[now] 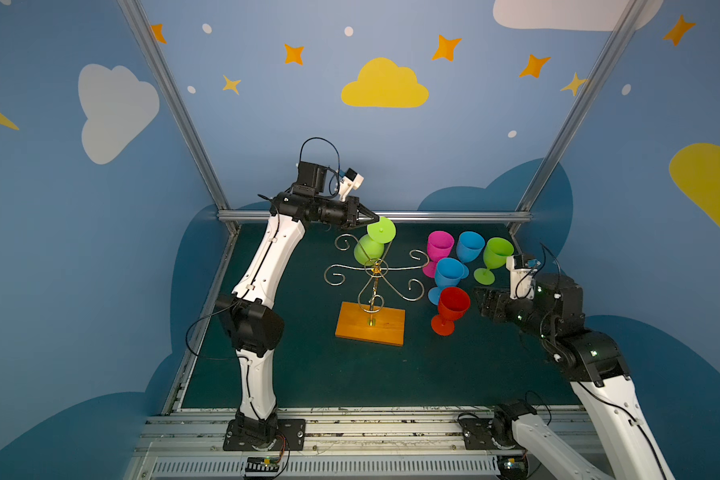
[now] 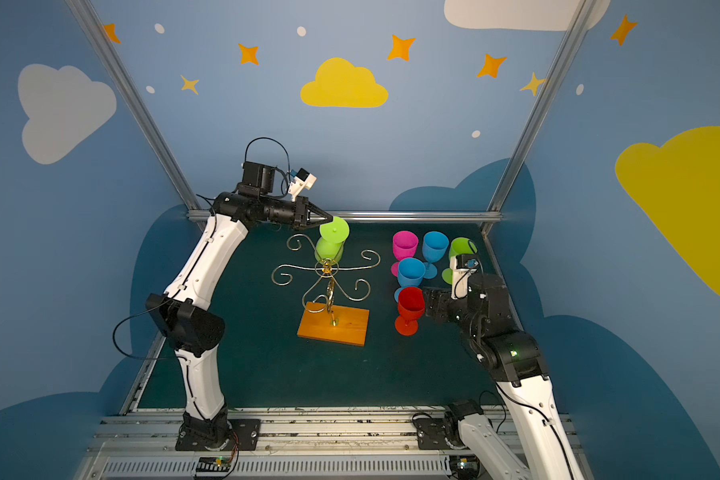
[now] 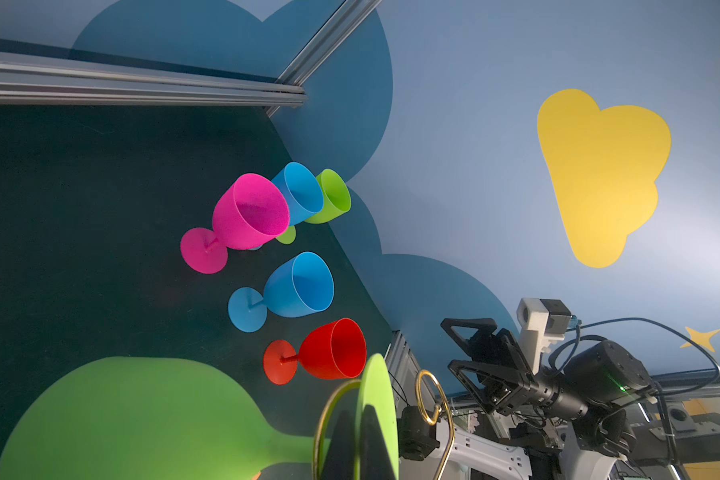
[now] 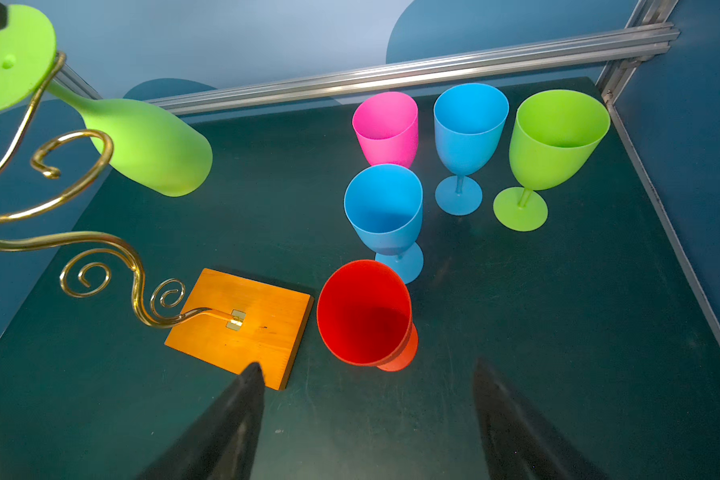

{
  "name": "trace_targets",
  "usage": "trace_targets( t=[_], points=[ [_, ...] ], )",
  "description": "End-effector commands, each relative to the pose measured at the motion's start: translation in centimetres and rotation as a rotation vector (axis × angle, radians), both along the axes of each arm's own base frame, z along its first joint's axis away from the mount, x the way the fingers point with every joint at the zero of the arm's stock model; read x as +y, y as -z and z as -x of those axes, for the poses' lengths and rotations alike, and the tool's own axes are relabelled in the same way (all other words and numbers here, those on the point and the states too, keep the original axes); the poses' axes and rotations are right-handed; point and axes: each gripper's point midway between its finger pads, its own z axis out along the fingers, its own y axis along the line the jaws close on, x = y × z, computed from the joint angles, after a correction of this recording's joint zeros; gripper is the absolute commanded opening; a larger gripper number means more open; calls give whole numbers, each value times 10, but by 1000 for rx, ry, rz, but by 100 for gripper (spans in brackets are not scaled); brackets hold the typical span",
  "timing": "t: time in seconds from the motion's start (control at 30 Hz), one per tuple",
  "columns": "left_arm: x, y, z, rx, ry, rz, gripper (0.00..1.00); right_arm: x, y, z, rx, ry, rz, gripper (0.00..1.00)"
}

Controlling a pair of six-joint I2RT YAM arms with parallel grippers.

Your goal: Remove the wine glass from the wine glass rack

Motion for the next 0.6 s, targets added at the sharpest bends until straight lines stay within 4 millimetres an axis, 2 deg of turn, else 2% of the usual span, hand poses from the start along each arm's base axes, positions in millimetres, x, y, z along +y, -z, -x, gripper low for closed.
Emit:
trace_targets(
  t=[0.0, 0.2, 0.57],
  points=[
    [1, -5, -9, -10, -10, 29, 3, -3, -3, 1, -22, 5, 10, 78],
    [-1, -15, -14, -24, -12, 68, 3, -4, -3, 3, -21, 7, 11, 79],
    [-10, -17, -9, -21, 17, 84, 3, -5, -4, 5, -23, 10, 8, 79]
  ],
)
